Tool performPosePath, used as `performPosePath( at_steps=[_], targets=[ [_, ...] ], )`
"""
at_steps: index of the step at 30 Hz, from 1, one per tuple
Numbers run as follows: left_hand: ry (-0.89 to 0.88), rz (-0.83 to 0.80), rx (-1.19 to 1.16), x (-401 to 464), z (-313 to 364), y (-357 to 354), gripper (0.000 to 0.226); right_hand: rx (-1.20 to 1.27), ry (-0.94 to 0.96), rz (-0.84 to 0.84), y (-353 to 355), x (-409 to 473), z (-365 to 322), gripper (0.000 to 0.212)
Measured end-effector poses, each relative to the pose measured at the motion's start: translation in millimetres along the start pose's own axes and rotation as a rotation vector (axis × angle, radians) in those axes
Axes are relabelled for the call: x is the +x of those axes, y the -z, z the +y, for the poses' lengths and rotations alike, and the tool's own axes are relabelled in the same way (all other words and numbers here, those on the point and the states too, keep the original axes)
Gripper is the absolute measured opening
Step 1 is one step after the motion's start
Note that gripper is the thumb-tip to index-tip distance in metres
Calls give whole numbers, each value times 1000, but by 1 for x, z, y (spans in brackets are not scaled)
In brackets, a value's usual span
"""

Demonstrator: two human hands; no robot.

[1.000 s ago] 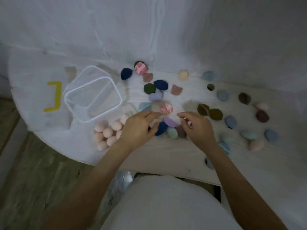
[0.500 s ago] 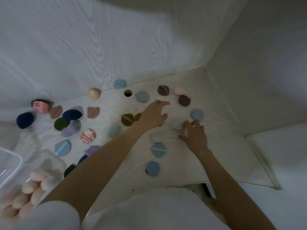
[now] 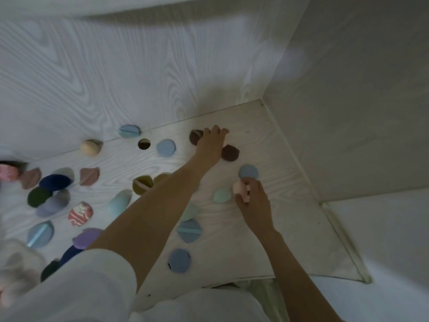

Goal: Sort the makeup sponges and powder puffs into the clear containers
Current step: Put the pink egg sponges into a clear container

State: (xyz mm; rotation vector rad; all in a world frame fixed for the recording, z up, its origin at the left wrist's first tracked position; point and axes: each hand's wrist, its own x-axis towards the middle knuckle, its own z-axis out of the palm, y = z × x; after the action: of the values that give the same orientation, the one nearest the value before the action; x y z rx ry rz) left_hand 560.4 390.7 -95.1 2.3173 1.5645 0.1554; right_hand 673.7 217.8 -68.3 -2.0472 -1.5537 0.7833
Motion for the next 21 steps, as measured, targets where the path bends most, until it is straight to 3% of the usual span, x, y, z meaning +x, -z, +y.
performPosePath(
  at_steps=[3,7,12,17,21],
  targets=[
    [16,82,-160,-28,-18,6,36,39,91,73,-4,-3,-14,35],
    [52,403,-504,-99,-39,44,29,178,175,53,-4,-8,-51,32],
    [389,599,-766,-238,-77,90,30,333,275,-223,-26,-23,-104,20],
    [748,804,-788,-387,-135,99,28,356,418,-552,-97,-65,-189,26],
    [991,947,-754,-472,-171,99,29,328,488,-690,-145,-105,-237,27]
  ],
)
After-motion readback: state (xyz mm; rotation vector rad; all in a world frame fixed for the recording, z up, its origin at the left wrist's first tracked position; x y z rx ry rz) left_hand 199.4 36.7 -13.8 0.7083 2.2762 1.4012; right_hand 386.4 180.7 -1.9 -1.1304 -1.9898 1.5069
